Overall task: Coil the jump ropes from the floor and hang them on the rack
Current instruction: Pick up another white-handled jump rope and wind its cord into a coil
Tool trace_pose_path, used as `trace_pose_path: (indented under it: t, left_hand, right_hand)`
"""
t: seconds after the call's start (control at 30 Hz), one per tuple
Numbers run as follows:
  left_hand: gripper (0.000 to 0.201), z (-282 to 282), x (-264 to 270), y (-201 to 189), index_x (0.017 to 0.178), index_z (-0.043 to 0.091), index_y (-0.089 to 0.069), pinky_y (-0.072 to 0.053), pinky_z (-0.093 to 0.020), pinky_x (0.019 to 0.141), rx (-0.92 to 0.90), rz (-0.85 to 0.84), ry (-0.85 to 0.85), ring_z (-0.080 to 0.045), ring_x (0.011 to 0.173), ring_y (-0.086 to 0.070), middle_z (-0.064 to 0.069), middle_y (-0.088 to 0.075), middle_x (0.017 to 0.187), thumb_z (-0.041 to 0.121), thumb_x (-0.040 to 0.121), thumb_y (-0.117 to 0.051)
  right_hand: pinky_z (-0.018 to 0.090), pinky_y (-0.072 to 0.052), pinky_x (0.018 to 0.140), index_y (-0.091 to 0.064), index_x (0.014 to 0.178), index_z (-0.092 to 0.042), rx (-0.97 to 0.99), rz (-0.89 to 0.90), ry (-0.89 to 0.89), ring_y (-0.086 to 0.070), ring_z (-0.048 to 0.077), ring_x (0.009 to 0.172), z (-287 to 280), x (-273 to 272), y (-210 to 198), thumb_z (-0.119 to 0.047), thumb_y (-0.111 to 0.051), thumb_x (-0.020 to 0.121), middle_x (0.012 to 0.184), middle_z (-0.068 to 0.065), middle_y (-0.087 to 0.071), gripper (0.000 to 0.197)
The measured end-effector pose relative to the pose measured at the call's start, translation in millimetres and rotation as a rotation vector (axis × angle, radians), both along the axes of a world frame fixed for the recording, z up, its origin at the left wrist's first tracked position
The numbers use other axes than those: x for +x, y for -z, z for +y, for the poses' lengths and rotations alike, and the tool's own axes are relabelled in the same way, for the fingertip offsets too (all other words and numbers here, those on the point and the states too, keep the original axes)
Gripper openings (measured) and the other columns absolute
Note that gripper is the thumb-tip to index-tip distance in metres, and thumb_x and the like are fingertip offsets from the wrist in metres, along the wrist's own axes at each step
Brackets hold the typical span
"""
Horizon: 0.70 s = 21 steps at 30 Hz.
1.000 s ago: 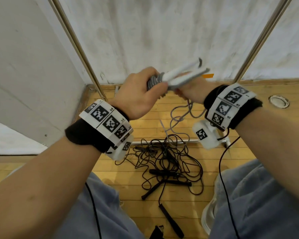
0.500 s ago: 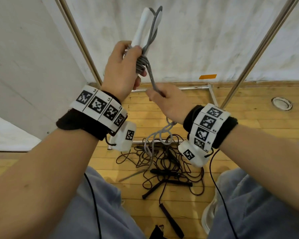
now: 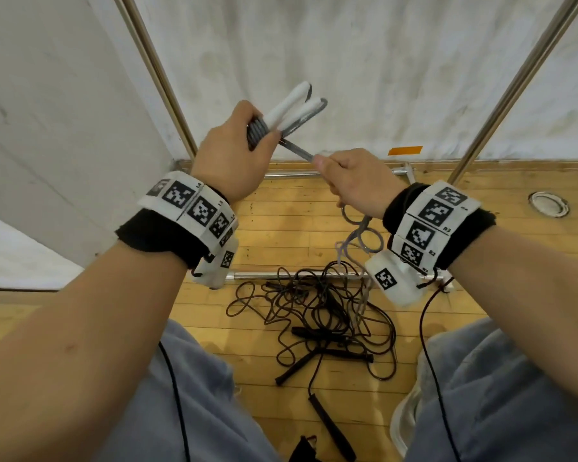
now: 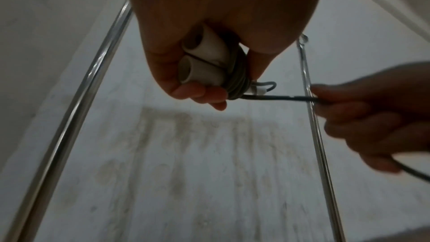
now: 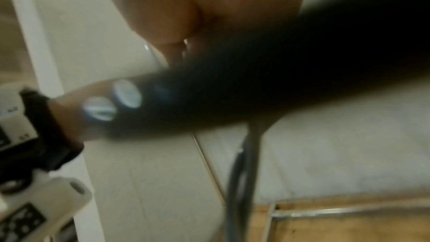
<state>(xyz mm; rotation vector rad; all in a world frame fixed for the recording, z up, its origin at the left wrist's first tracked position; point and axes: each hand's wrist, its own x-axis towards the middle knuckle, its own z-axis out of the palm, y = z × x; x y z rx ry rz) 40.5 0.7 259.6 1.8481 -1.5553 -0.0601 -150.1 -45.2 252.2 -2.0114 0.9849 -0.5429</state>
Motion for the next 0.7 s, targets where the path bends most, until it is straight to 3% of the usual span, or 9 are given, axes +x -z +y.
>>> trace_pose_path:
  t: [0.07, 0.13, 0.2, 0.3, 0.33, 0.43, 0.5, 0.57, 0.7]
  left_hand:
    - [0.024, -3, 6, 8, 0.098, 0.025, -0.038, -0.031, -0.026, 0.047, 0.048, -0.077, -0.063, -0.013, 0.058, -0.049, 0.011, -0.047, 0.068, 0.047, 0.093, -0.048]
    - [0.024, -6, 10, 15, 0.098, 0.025, -0.035, -0.035, -0.030, 0.052, 0.151, -0.155, -0.123, -0.021, 0.061, -0.050, 0.007, -0.047, 0.070, 0.045, 0.094, -0.048]
    - [0.024, -9, 10, 21, 0.103, 0.023, -0.038, -0.038, -0.032, 0.056, 0.236, -0.241, -0.106, -0.023, 0.063, -0.050, 0.002, -0.051, 0.076, 0.044, 0.095, -0.047]
    - [0.033, -10, 6, 25, 0.123, 0.025, -0.042, -0.038, -0.030, 0.058, 0.350, -0.263, -0.027, -0.019, 0.066, -0.051, 0.002, -0.054, 0.086, 0.043, 0.096, -0.047]
    - [0.032, -10, 5, 26, 0.122, 0.025, -0.043, -0.039, -0.030, 0.057, 0.402, -0.274, 0.007, -0.017, 0.065, -0.052, 0.003, -0.056, 0.086, 0.043, 0.096, -0.048]
    - [0.021, -8, -3, 30, 0.106, 0.027, -0.047, -0.046, -0.033, 0.062, 0.551, -0.334, 0.125, -0.016, 0.072, -0.055, 0.003, -0.058, 0.085, 0.044, 0.094, -0.051]
    - [0.020, -4, -13, 33, 0.102, 0.027, -0.049, -0.043, -0.032, 0.062, 0.606, -0.375, 0.199, -0.015, 0.073, -0.054, 0.005, -0.057, 0.085, 0.044, 0.093, -0.053]
    - [0.019, -1, -22, 34, 0.097, 0.027, -0.050, -0.035, -0.028, 0.054, 0.619, -0.401, 0.266, -0.010, 0.068, -0.050, 0.007, -0.055, 0.081, 0.044, 0.092, -0.054]
    - [0.033, 5, -36, 26, 0.078, 0.028, -0.049, -0.028, -0.025, 0.049, 0.503, -0.470, 0.312, -0.012, 0.063, -0.053, 0.008, -0.053, 0.068, 0.059, 0.082, -0.057]
  right_hand:
    - [0.028, -0.036, 0.053, -0.032, 0.059, -0.016, -0.096, 0.125, -0.061, -0.031, 0.015, 0.046, 3, -3, -2, -0.040, -0.037, 0.099, 0.051, -0.004, -0.034, 0.047]
    - [0.020, -0.025, 0.044, -0.027, 0.056, -0.017, -0.187, 0.189, -0.124, -0.023, 0.008, 0.041, 11, -1, -4, -0.038, -0.037, 0.100, 0.043, -0.008, -0.032, 0.050]
    - [0.019, -0.027, 0.044, -0.028, 0.055, -0.017, -0.250, 0.183, -0.140, -0.022, 0.009, 0.039, 15, 0, -7, -0.036, -0.039, 0.100, 0.046, -0.008, -0.027, 0.050]
    - [0.016, -0.028, 0.043, -0.048, 0.065, -0.011, -0.243, 0.167, -0.106, -0.028, 0.007, 0.041, 9, -6, -14, -0.032, -0.043, 0.098, 0.051, -0.005, -0.032, 0.040]
    - [0.016, -0.028, 0.044, -0.055, 0.072, -0.010, -0.242, 0.171, -0.086, -0.031, 0.007, 0.042, 6, -10, -15, -0.031, -0.045, 0.098, 0.052, -0.005, -0.036, 0.035]
    - [0.015, -0.029, 0.043, -0.066, 0.081, -0.007, -0.296, 0.174, -0.020, -0.035, 0.009, 0.043, -1, -17, -16, -0.029, -0.047, 0.097, 0.052, -0.003, -0.043, 0.034]
    - [0.016, -0.032, 0.047, -0.067, 0.084, -0.004, -0.345, 0.196, -0.006, -0.042, 0.014, 0.050, -2, -16, -15, -0.030, -0.046, 0.098, 0.059, 0.005, -0.054, 0.037]
    - [0.029, -0.038, 0.059, -0.067, 0.088, -0.002, -0.414, 0.236, 0.011, -0.051, 0.022, 0.063, -4, -15, -13, -0.032, -0.044, 0.098, 0.073, 0.012, -0.062, 0.039]
    - [0.027, -0.030, 0.061, -0.069, 0.087, -0.008, -0.445, 0.201, 0.104, -0.047, 0.017, 0.063, -13, -18, -14, -0.035, -0.047, 0.096, 0.063, -0.005, -0.053, 0.035]
